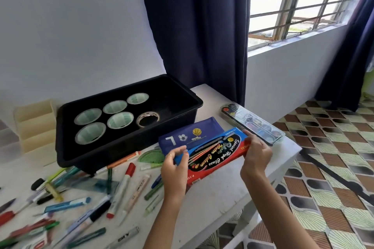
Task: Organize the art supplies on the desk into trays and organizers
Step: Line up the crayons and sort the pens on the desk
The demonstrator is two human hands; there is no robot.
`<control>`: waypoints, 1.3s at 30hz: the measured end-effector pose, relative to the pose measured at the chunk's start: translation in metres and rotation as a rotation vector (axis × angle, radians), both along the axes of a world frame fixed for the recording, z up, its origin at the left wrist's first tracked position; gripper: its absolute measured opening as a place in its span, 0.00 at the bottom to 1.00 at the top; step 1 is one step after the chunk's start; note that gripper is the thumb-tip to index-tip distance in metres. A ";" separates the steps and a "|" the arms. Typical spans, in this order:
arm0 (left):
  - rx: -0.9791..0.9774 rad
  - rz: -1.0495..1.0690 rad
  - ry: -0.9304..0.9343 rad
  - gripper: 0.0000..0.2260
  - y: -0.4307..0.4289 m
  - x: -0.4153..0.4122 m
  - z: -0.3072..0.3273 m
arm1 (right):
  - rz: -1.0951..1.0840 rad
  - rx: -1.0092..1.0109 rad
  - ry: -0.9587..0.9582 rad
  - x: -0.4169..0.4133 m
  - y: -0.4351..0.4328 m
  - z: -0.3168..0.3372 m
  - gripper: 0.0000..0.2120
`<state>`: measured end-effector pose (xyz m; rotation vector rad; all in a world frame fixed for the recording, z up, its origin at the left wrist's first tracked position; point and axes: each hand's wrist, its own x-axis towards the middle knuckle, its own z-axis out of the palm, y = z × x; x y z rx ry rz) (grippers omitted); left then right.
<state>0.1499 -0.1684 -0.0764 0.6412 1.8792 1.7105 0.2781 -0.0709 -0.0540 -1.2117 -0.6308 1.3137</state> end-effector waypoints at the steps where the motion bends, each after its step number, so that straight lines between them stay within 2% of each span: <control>1: 0.024 0.017 -0.070 0.05 -0.007 -0.003 0.002 | 0.030 0.002 0.002 -0.002 -0.008 0.000 0.11; 3: 0.066 0.033 -0.134 0.04 -0.024 -0.011 0.005 | 0.097 0.004 0.003 -0.009 -0.023 0.001 0.11; 7: 0.086 0.097 -0.028 0.02 -0.064 -0.041 0.009 | 0.308 -0.061 0.016 -0.027 -0.055 0.007 0.05; 9: 0.079 0.141 -0.011 0.01 -0.090 -0.058 0.012 | 0.426 -0.067 -0.006 -0.041 -0.076 0.007 0.05; 16: 0.072 0.262 0.059 0.02 -0.199 -0.108 0.022 | 0.597 0.171 -0.182 -0.097 -0.164 0.004 0.10; 20: 0.063 0.327 -0.019 0.03 -0.259 -0.130 0.025 | 0.735 0.274 -0.167 -0.121 -0.216 0.007 0.07; 24: 0.061 0.372 -0.102 0.09 -0.317 -0.152 0.021 | 0.785 0.222 -0.110 -0.143 -0.263 0.008 0.08; 27: 0.109 0.411 -0.159 0.08 -0.352 -0.163 0.021 | 0.875 0.208 -0.177 -0.154 -0.289 0.013 0.09; 31: 0.098 0.436 -0.135 0.05 -0.395 -0.179 0.022 | 1.066 0.201 -0.264 -0.172 -0.319 0.021 0.12; 32: 0.054 0.436 -0.096 0.05 -0.404 -0.183 0.022 | 1.087 0.199 -0.285 -0.177 -0.325 0.020 0.14; 33: -0.039 0.439 0.020 0.06 -0.414 -0.188 0.020 | 1.099 0.193 -0.296 -0.183 -0.331 0.020 0.15; 36: -0.488 0.462 0.717 0.13 -0.435 -0.202 0.018 | 1.086 0.168 -0.253 -0.196 -0.352 0.016 0.13; 37: -0.504 0.434 0.827 0.15 -0.437 -0.202 0.021 | 1.077 0.160 -0.231 -0.200 -0.358 0.016 0.12; 39: -0.366 0.254 0.755 0.20 -0.438 -0.197 0.033 | 1.082 0.138 -0.204 -0.210 -0.373 0.014 0.11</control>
